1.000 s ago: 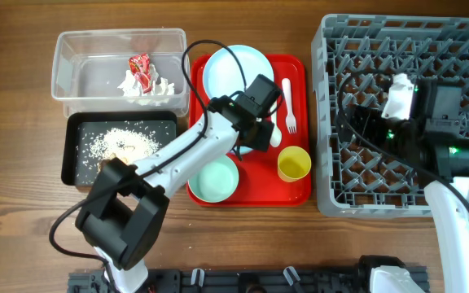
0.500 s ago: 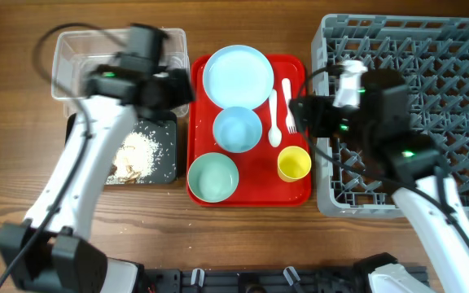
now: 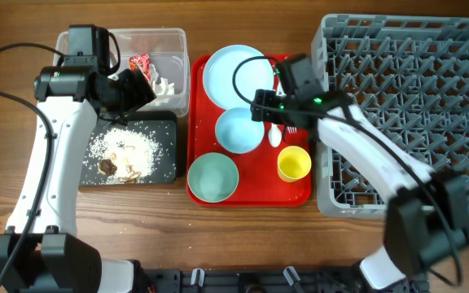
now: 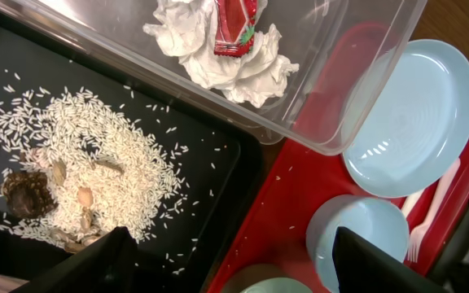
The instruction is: Sort waste into correct bins and load items into the dishwasher rack
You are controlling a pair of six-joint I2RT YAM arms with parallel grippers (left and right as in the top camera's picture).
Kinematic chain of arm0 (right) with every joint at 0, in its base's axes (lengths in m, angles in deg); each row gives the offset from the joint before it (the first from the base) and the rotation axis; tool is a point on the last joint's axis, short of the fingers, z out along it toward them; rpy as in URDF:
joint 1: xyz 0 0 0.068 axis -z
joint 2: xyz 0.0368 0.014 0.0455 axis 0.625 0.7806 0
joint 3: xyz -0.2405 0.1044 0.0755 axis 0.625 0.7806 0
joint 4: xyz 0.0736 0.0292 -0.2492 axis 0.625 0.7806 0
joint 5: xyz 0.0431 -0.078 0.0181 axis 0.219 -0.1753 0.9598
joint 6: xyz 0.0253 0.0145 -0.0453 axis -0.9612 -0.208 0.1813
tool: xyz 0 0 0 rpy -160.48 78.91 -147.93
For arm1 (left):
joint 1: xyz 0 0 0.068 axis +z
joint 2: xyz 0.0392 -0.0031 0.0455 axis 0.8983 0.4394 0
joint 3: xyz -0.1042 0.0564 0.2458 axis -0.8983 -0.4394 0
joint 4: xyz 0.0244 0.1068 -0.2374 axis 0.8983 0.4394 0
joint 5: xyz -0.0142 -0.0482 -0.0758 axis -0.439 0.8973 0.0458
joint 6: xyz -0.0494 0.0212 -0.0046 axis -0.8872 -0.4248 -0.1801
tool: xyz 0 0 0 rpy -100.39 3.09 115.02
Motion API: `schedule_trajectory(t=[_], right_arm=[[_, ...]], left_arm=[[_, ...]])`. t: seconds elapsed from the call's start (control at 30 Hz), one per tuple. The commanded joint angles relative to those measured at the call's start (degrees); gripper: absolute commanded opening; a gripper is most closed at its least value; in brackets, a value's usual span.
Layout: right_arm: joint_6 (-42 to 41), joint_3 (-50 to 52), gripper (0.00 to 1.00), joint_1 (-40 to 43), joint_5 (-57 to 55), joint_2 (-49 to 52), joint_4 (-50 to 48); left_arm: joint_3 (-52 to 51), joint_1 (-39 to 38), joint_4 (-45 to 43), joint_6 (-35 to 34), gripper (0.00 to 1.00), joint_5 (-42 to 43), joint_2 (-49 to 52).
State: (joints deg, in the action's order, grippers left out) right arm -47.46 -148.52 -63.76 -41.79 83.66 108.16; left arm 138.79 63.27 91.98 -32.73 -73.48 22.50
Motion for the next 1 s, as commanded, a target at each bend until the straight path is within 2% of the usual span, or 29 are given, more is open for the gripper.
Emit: schedule_trajectory(t=[0.0,0.2,0.37,0.5,0.6,0.67,0.8,0.97], right_arm=[[-0.48,-1.92,0.66,-0.2,0.9,5.31,1.22],[-0.07,-1.88,0.52,-0.74,1.14,10.12,2.99],[0.07,-1.84,0.24,-0.96,1.11,10.56,2.27],[0.02,-1.84,0.04,-0.96,1.14,10.51,2.54],[-0.35,-1.88,0.04,-0.87,1.4,9.57,2.89],[-0.2,-2.43,0.04,-0.72,1.09,7.3,4.28],[0.94,-6.6,0.04,-0.35,-5.09,-1.05,10.6],[-3.61,-8.76,0.04,1.62,-22.1,-12.5,15.56]], left_arm=[[0.59,0.31,0.04,-0.33,0.79,0.85,-0.31],[0.59,0.31,0.02,-0.33,0.79,0.24,-0.31],[0.59,0.31,0.0,-0.33,0.8,0.24,-0.31],[0.59,0.31,0.0,-0.35,0.85,0.24,-0.31],[0.59,0.31,0.02,-0.33,0.91,0.24,-0.31],[0.59,0.31,0.04,-0.35,1.0,0.24,-0.31],[0.59,0.31,0.04,-0.35,1.0,0.26,-0.31],[0.59,0.31,0.04,-0.35,1.0,0.26,-0.31]])
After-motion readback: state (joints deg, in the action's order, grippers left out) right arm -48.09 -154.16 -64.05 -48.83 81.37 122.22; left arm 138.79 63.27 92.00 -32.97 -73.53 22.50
